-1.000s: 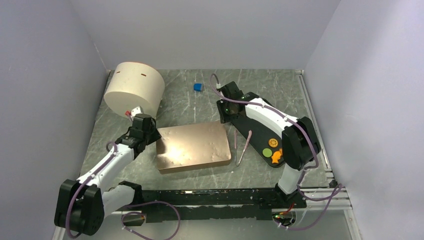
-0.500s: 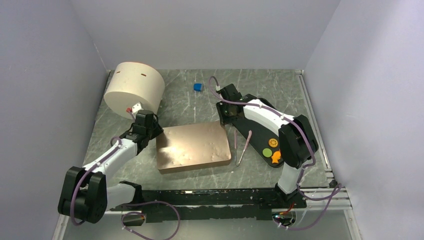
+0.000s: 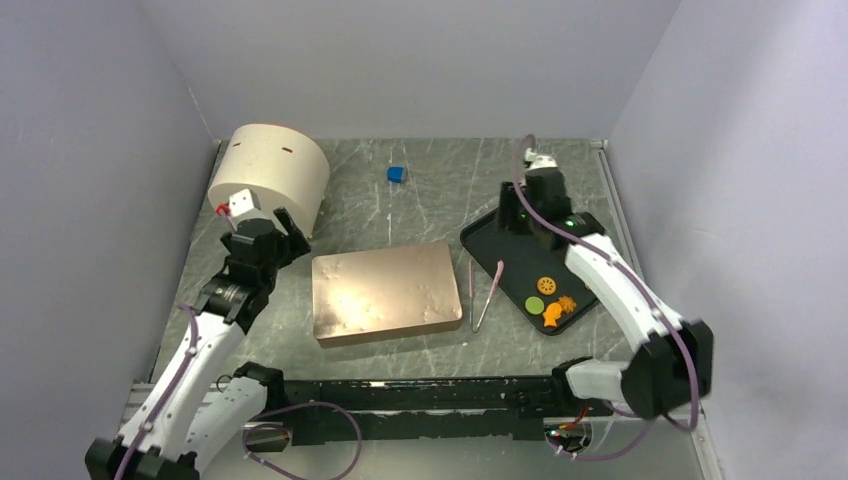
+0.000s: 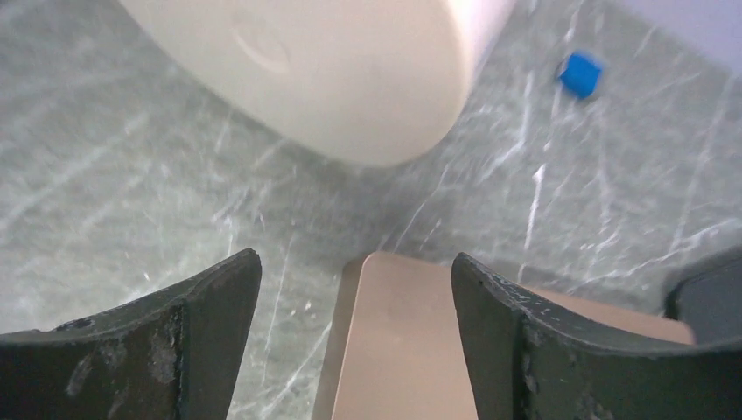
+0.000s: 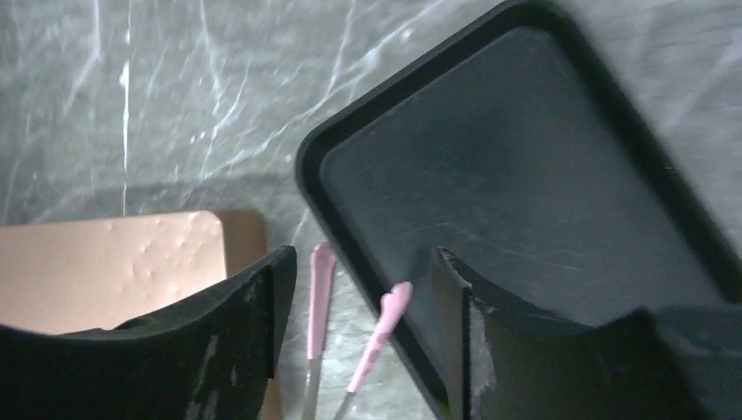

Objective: Pack the cookies

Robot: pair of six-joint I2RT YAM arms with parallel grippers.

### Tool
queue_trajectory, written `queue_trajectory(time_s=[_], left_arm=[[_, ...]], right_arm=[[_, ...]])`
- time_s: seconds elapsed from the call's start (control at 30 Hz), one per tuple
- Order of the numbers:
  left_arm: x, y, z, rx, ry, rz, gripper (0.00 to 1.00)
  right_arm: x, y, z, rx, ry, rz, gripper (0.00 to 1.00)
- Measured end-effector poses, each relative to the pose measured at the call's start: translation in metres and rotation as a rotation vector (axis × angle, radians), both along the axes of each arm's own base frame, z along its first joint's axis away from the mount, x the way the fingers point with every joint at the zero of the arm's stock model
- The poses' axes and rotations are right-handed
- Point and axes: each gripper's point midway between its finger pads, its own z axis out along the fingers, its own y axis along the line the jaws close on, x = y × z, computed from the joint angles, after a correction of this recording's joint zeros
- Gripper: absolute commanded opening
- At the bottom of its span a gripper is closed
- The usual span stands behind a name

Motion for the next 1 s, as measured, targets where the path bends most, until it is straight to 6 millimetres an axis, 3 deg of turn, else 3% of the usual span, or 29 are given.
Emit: queue_trajectory(time_s=[0.07, 0.2, 0.27, 0.47, 0.6, 0.77, 1.0], left_arm=[[-0.002, 0.005, 0.03, 0.03, -0.084, -0.008, 0.91], [-0.012, 0.017, 0.072, 0.097, -0.199, -0.017, 0.94], [-0.017, 0.022, 0.088, 0.129, -0.233, -0.019, 0.95], [-0.035, 0.026, 0.125, 0.197, -0.325, -0.053, 0.96], [-0.043, 0.025, 0.134, 0.208, -0.359, -0.071, 0.96], [-0.055, 0.036, 0.139, 0.2, -0.418, -0.022, 0.96], [-0.057, 0.043, 0.097, 0.218, -0.373, 0.016, 0.96]], right_arm=[[-0.004, -0.025, 0.024, 0.005, -0.09, -0.081, 0.72], [-0.025, -0.043, 0.067, 0.034, -0.261, -0.144, 0.82], [-0.036, -0.052, 0.084, 0.045, -0.328, -0.172, 0.98], [-0.07, -0.086, 0.127, 0.067, -0.53, -0.281, 1.0], [-0.09, -0.106, 0.137, 0.063, -0.625, -0.342, 1.0], [-0.104, -0.128, 0.125, 0.028, -0.671, -0.425, 1.0], [-0.101, -0.141, 0.103, -0.046, -0.636, -0.486, 1.0]])
